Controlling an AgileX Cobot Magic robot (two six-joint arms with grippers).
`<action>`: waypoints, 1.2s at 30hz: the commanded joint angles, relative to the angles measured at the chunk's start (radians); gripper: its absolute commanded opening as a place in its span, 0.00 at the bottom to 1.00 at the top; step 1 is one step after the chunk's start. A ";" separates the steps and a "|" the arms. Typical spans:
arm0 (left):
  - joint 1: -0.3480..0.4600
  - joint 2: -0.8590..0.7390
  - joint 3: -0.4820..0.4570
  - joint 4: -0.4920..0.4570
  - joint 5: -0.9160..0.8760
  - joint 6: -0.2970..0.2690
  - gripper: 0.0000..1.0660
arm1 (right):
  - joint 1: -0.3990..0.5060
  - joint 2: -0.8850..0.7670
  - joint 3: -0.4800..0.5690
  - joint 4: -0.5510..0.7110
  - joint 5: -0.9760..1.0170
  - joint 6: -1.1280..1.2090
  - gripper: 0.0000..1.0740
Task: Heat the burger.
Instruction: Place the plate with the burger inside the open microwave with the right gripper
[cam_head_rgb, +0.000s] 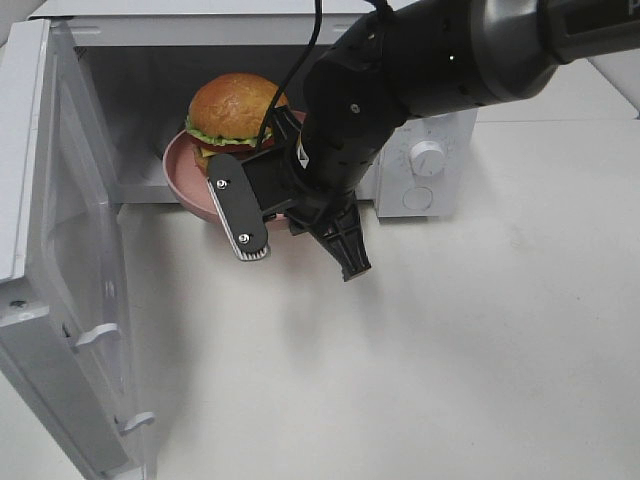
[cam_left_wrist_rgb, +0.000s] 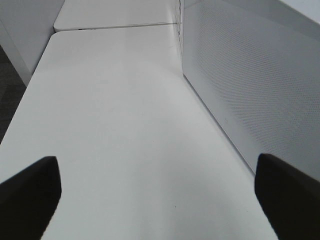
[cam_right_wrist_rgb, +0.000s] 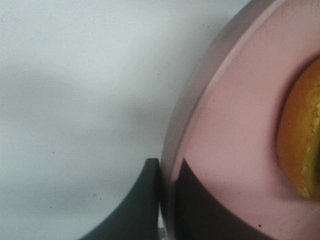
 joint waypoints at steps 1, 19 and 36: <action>-0.005 -0.026 0.001 0.001 -0.009 -0.005 0.92 | -0.005 0.005 -0.039 -0.016 -0.051 0.027 0.00; -0.005 -0.026 0.001 0.002 -0.009 -0.005 0.92 | -0.005 0.180 -0.311 -0.033 0.048 0.092 0.00; -0.005 -0.026 0.001 0.002 -0.009 -0.005 0.92 | -0.004 0.301 -0.511 -0.073 0.081 0.092 0.00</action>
